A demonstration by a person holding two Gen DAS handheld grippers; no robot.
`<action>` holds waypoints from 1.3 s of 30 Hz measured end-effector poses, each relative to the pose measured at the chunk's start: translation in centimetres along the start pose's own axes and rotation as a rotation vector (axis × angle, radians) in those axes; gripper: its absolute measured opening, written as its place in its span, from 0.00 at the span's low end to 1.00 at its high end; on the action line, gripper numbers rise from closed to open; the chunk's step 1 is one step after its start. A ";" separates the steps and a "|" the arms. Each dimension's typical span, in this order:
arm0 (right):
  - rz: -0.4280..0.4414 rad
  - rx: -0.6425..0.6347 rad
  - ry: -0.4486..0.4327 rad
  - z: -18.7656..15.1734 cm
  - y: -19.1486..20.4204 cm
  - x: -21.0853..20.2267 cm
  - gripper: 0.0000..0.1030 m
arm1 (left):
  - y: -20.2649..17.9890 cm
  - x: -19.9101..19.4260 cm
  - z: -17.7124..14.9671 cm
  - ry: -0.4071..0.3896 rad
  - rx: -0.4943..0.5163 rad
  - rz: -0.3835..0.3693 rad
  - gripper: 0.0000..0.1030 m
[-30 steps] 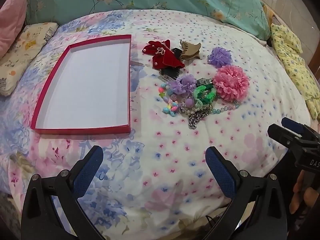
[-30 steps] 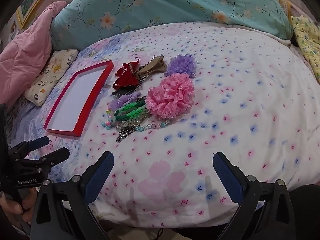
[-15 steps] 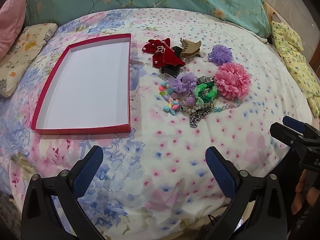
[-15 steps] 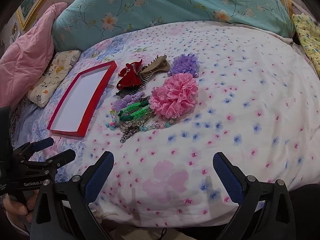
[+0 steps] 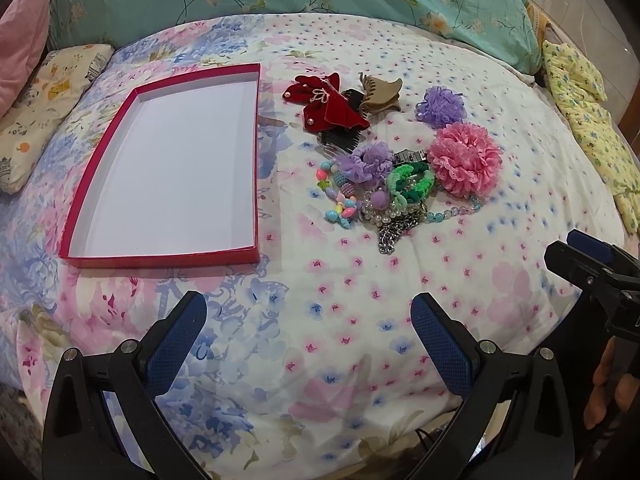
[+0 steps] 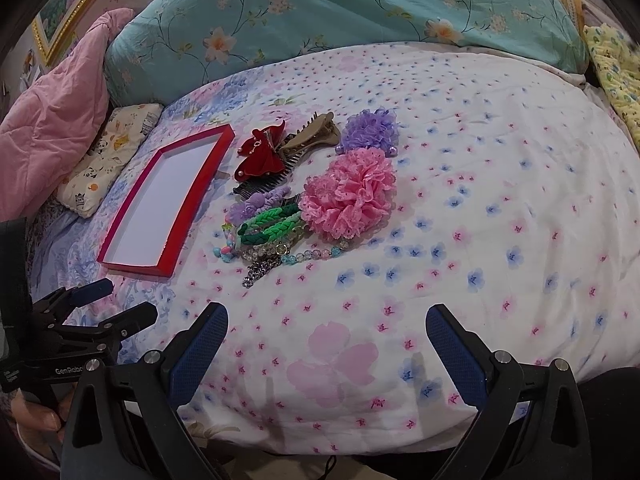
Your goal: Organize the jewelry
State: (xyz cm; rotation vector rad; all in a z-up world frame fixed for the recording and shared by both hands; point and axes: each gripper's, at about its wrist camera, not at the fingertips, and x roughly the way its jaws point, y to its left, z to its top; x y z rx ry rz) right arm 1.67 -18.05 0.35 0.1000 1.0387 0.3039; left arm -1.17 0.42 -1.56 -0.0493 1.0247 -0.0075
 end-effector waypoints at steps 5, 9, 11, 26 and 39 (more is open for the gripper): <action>0.004 0.002 -0.001 0.0 0.0 -0.1 0.98 | 0.0 0.1 -0.1 0.003 0.000 0.001 1.00; 0.005 0.002 -0.001 0.0 0.0 -0.1 0.98 | -0.1 0.2 0.1 0.006 -0.001 0.002 1.00; 0.009 0.002 -0.001 0.0 0.0 -0.1 0.98 | -0.1 0.2 0.1 0.006 0.000 0.002 1.00; 0.025 0.011 -0.003 0.4 -0.4 0.0 0.98 | 0.0 1.0 0.5 0.027 -0.007 -0.020 1.00; 0.035 0.031 -0.007 1.4 -1.7 0.9 0.97 | -0.1 2.1 2.5 0.037 -0.021 -0.111 1.00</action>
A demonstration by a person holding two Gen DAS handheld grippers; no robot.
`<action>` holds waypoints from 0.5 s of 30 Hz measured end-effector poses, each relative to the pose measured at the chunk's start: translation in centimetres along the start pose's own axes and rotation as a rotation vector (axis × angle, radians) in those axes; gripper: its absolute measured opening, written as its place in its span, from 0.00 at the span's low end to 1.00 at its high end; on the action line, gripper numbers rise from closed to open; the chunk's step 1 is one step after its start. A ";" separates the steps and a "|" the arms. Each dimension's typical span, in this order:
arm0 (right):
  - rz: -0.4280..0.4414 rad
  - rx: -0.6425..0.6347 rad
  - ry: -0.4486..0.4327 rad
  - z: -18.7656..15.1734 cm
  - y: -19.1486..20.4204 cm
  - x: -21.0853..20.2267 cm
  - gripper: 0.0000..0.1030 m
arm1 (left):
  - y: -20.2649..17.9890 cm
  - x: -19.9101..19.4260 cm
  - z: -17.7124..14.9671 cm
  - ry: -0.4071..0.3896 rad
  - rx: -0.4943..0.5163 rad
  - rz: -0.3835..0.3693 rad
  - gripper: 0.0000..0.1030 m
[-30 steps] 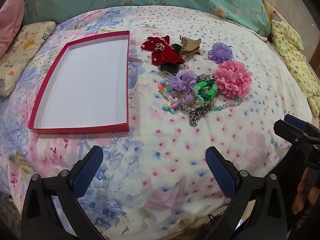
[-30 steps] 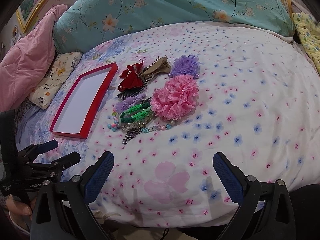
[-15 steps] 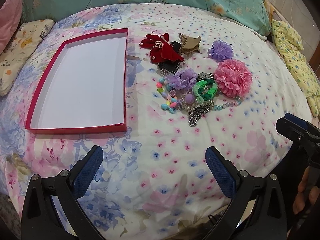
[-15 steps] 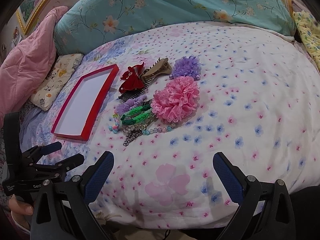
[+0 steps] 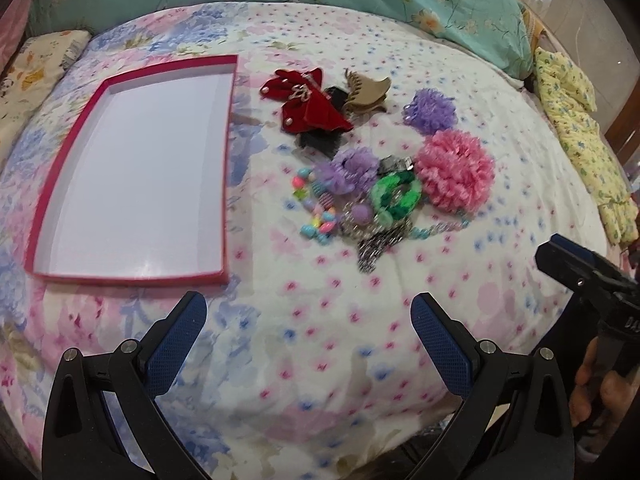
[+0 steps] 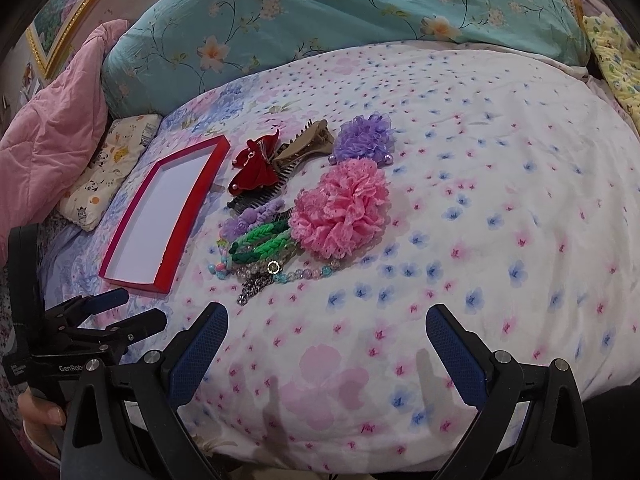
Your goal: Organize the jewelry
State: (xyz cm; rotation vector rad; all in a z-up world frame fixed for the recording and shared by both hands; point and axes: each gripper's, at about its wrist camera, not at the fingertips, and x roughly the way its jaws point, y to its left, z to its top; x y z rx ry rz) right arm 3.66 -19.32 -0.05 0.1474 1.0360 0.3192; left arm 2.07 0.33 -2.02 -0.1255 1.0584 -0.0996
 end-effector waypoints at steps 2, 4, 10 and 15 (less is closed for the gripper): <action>0.004 0.001 -0.001 0.4 -0.2 0.2 0.97 | -0.2 0.2 0.7 -0.002 0.002 -0.017 1.00; 0.006 0.002 -0.007 1.0 -0.3 0.3 0.97 | -0.3 0.4 1.4 -0.006 0.003 -0.035 0.99; 0.007 0.001 -0.019 2.5 -0.9 1.1 0.96 | -0.8 1.5 3.0 0.000 0.008 -0.080 0.92; 0.006 0.023 -0.026 4.3 -1.8 2.6 0.93 | -1.9 3.1 4.2 0.022 0.031 -0.140 0.78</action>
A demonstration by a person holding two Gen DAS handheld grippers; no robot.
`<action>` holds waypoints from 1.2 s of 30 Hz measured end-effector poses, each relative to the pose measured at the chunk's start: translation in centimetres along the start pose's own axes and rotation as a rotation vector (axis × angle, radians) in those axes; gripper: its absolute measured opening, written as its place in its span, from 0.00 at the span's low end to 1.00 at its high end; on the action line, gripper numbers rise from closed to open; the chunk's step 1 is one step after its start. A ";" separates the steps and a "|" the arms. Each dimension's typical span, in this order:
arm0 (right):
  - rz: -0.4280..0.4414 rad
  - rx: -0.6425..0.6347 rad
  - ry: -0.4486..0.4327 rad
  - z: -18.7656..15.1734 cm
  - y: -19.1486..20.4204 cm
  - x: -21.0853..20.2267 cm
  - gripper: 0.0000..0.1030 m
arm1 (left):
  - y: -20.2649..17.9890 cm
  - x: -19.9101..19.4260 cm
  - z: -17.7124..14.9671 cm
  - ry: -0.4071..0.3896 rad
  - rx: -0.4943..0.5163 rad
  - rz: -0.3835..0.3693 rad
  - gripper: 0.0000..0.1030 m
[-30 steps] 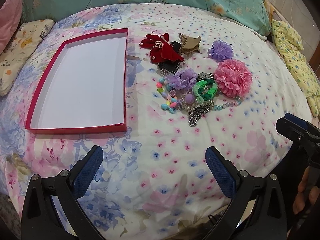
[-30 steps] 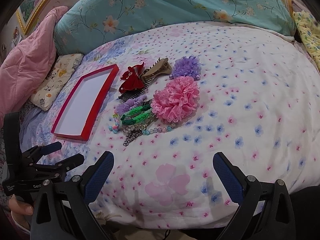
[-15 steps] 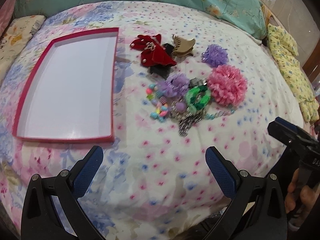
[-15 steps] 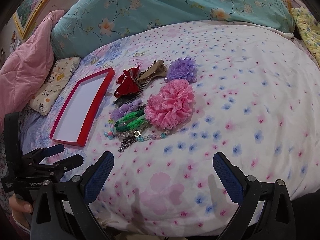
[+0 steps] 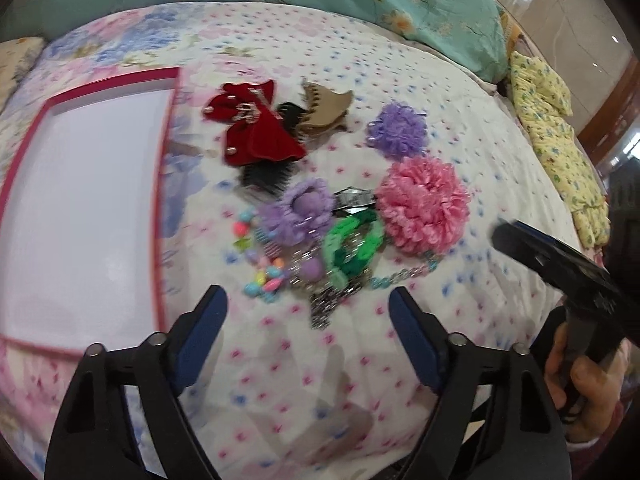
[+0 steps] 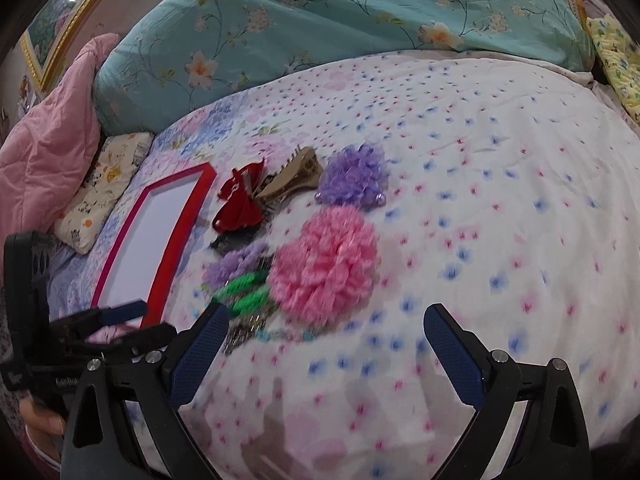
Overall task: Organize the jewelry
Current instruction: 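Grasp the green beaded hair tie with the left gripper while the right grasps the pink scrunchie, then carry both items into the tray and open both grippers to release them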
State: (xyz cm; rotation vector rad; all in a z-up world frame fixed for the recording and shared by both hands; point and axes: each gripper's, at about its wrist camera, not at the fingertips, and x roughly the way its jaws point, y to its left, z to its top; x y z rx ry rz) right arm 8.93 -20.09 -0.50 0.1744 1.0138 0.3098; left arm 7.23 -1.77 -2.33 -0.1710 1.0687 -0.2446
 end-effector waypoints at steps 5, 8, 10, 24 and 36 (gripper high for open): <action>-0.010 0.067 0.031 2.0 -1.4 2.9 0.68 | -0.8 2.8 1.3 0.044 0.021 -0.032 0.71; -0.020 0.077 0.055 2.6 -1.5 4.5 0.57 | -0.9 4.0 1.8 0.072 0.016 -0.055 0.61; -0.011 0.086 0.062 2.6 -1.6 5.0 0.49 | -1.0 4.7 2.0 0.087 0.012 -0.071 0.55; 0.011 0.080 0.008 2.6 -1.9 3.1 0.06 | -1.2 2.2 2.0 0.009 0.059 -0.116 0.10; 0.083 0.052 -0.056 2.0 0.5 -0.2 0.05 | 0.7 -2.5 0.5 -0.081 0.025 -0.139 0.10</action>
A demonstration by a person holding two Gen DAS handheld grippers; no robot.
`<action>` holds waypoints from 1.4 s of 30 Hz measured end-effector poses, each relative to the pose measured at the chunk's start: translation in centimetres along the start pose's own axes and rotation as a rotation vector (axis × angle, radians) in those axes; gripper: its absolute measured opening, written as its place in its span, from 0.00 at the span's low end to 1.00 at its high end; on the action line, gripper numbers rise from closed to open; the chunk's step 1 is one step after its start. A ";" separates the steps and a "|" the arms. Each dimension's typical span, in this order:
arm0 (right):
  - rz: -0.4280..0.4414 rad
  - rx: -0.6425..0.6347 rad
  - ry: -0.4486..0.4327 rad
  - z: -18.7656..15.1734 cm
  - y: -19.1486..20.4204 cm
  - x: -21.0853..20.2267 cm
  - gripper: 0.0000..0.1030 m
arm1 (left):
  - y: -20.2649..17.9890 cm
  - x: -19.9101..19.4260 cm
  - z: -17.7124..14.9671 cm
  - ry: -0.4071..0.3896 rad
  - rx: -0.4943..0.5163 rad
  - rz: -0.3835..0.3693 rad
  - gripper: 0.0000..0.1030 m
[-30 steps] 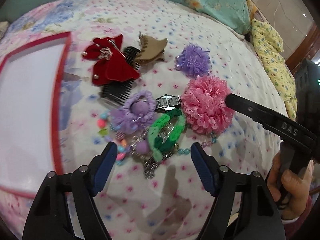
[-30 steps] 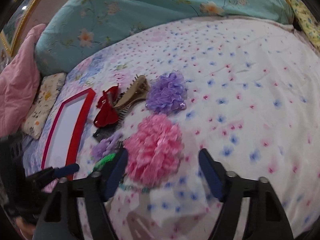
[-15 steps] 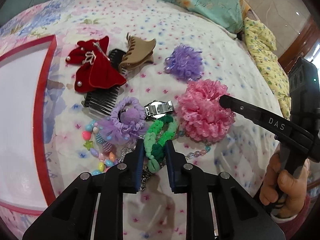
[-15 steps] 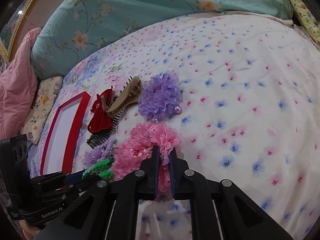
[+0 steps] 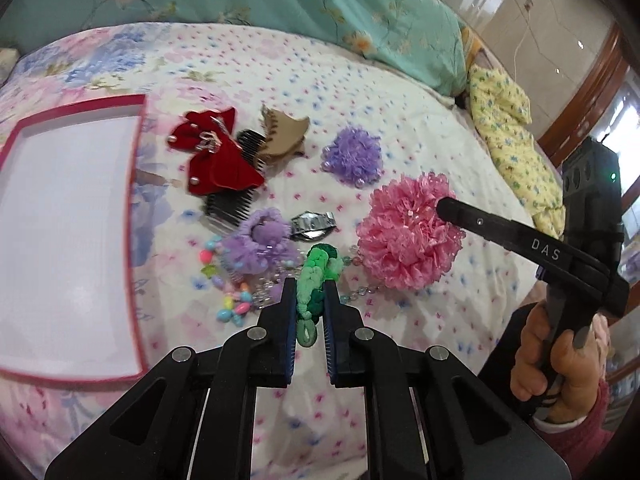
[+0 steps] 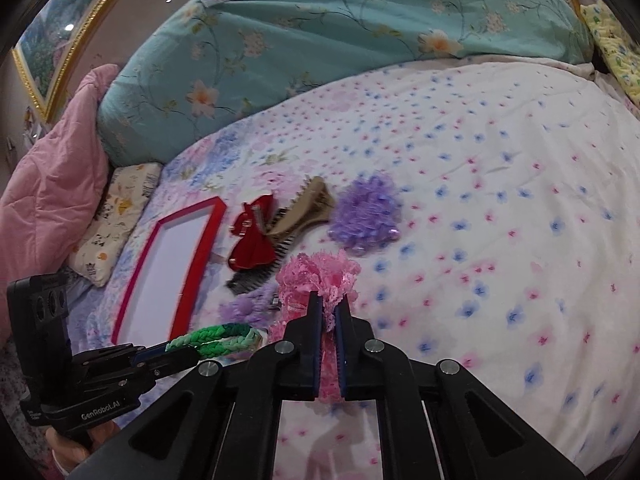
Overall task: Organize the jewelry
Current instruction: 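Carry both items into the tray and open both grippers to release them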
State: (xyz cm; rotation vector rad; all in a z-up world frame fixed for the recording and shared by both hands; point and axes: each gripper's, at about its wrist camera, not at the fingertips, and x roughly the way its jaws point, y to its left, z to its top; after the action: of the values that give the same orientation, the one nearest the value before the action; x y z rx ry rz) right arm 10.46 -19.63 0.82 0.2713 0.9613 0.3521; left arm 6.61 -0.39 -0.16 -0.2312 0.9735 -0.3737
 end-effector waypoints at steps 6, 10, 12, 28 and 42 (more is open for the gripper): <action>0.054 -0.047 0.009 -0.1 3.1 0.4 0.05 | 2.8 -3.5 -0.5 -0.069 -0.064 0.035 0.10; 0.091 -0.075 0.023 -0.2 5.2 1.1 0.05 | 5.1 -5.5 -0.9 -0.110 -0.112 0.062 0.10; 0.115 -0.087 0.033 -0.3 6.2 1.5 0.05 | 6.0 -6.3 -1.1 -0.127 -0.129 0.077 0.10; 0.316 -0.151 0.120 -1.1 15.7 6.8 0.05 | 15.9 -11.6 -3.6 -0.232 -0.325 0.207 0.09; 0.348 -0.173 0.231 -2.6 20.2 13.8 0.05 | 21.6 -9.4 -4.8 -0.187 -0.421 0.248 0.10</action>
State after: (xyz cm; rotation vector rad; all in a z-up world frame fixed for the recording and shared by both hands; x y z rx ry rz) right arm 12.08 4.60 -3.29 0.2426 1.1040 0.7954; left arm 2.28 23.06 -3.30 -0.5127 0.8754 0.0838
